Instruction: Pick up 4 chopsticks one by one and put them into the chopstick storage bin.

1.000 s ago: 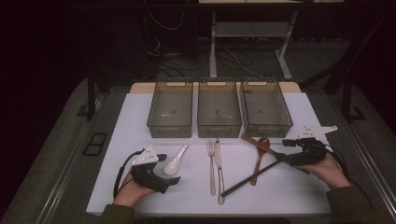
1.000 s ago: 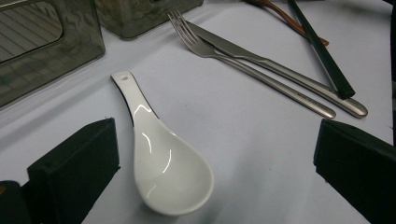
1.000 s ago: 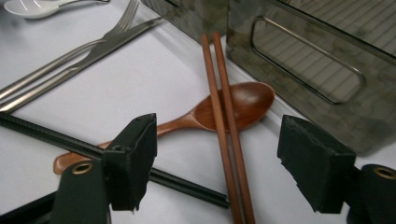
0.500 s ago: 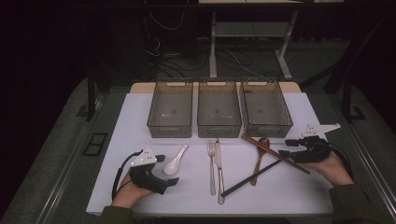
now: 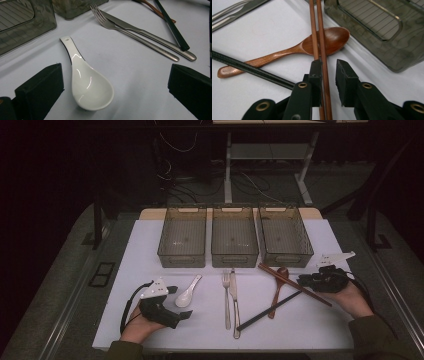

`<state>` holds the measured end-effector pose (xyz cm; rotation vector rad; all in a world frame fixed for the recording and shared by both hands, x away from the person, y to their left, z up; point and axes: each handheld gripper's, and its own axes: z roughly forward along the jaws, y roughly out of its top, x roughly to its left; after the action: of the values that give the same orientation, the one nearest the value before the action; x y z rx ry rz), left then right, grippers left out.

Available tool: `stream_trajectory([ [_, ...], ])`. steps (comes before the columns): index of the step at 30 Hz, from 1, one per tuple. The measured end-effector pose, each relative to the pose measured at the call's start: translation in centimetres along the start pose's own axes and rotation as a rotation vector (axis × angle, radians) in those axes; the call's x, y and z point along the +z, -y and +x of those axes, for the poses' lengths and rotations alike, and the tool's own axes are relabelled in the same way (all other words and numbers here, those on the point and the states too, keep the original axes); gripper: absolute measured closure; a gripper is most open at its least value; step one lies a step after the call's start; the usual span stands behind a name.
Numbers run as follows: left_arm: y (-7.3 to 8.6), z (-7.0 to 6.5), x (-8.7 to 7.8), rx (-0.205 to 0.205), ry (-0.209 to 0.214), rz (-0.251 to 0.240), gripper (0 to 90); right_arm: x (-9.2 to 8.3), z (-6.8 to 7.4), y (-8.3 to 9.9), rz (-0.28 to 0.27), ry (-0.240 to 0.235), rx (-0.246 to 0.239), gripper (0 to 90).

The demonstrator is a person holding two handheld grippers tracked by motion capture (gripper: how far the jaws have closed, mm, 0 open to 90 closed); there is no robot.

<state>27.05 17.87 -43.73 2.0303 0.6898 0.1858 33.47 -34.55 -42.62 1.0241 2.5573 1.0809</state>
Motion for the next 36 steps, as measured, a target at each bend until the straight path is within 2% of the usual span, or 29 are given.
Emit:
stream_trajectory([
  [8,0.0,0.0,0.1,0.001,0.001,0.003,0.0,0.5,-0.3,0.0,0.011,-0.001,0.005,76.9],
  [18,0.0,0.0,0.1,-0.001,0.0,0.005,0.0,1.4,-0.3,-0.2,0.02,-0.011,-0.012,77.2],
  [36,0.0,0.0,0.1,-0.003,0.002,0.002,0.0,1.8,-0.6,-0.1,0.034,-0.015,-0.016,77.2],
])
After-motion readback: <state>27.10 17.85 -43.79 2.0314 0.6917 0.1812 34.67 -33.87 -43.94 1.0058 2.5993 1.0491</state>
